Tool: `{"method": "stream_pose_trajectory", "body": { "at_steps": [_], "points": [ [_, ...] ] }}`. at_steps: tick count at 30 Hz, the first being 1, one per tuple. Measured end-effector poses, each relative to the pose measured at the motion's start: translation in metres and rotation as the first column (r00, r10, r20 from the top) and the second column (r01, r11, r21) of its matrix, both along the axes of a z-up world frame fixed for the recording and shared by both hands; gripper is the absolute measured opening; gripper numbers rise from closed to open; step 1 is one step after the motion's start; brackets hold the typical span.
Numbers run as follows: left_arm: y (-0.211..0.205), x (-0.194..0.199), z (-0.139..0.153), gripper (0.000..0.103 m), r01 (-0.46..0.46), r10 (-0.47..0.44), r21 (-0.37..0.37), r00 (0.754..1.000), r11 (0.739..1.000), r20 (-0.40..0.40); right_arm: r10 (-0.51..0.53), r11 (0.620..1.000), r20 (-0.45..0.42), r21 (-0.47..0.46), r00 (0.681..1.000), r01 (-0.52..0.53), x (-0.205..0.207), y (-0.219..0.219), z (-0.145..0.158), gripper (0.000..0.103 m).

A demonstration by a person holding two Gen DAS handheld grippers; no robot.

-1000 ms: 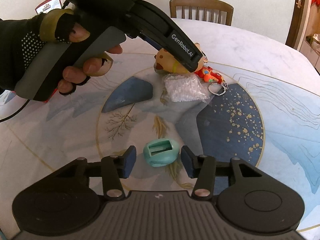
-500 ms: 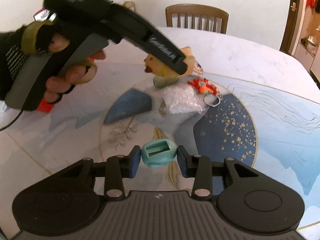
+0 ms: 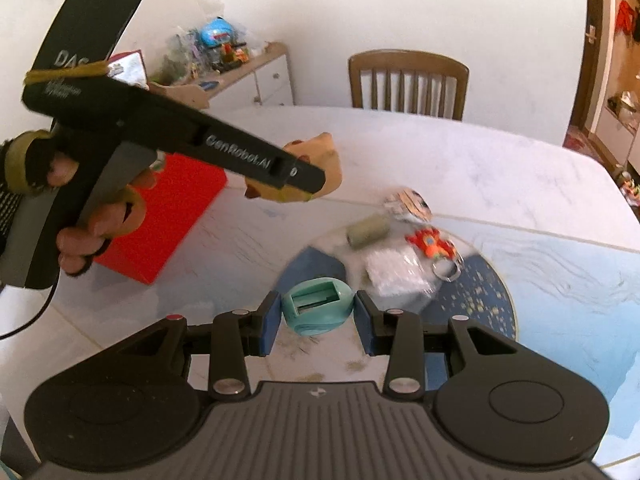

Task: Organize objects
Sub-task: 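Carry the giraffe plush and teal clip over the red-edged box with both tools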

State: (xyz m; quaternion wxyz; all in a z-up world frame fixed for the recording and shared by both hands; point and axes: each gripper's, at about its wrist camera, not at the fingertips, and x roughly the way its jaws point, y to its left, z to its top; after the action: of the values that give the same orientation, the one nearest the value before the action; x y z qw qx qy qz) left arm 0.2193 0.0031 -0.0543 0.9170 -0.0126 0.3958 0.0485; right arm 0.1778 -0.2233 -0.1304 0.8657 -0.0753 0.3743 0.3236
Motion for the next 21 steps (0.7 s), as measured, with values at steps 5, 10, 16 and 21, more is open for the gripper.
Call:
{"method": "stream_pose_trajectory", "body": {
  "at_steps": [5, 10, 16, 21],
  "points": [
    [0.013, -0.022, 0.015, 0.049, -0.035, 0.035, -0.017, 0.999, 0.999, 0.010, 0.021, 1.000, 0.018, 0.016, 1.000, -0.022, -0.006, 0.016, 0.017, 0.039],
    [0.028, -0.044, 0.028, 0.049, -0.083, 0.083, -0.036, 0.996, 0.996, 0.010, 0.037, 0.999, 0.037, 0.033, 0.999, -0.038, -0.011, 0.033, 0.031, 0.039],
    [0.046, -0.070, 0.039, 0.049, -0.125, 0.126, -0.051, 0.992, 0.991, 0.021, 0.067, 0.997, 0.054, 0.044, 0.996, -0.070, -0.018, 0.055, 0.045, 0.039],
    [0.066, -0.092, 0.045, 0.049, -0.169, 0.171, -0.070, 0.985, 0.983, 0.016, 0.099, 0.993, 0.065, 0.051, 0.993, -0.103, -0.021, 0.076, 0.055, 0.039]
  ]
}}
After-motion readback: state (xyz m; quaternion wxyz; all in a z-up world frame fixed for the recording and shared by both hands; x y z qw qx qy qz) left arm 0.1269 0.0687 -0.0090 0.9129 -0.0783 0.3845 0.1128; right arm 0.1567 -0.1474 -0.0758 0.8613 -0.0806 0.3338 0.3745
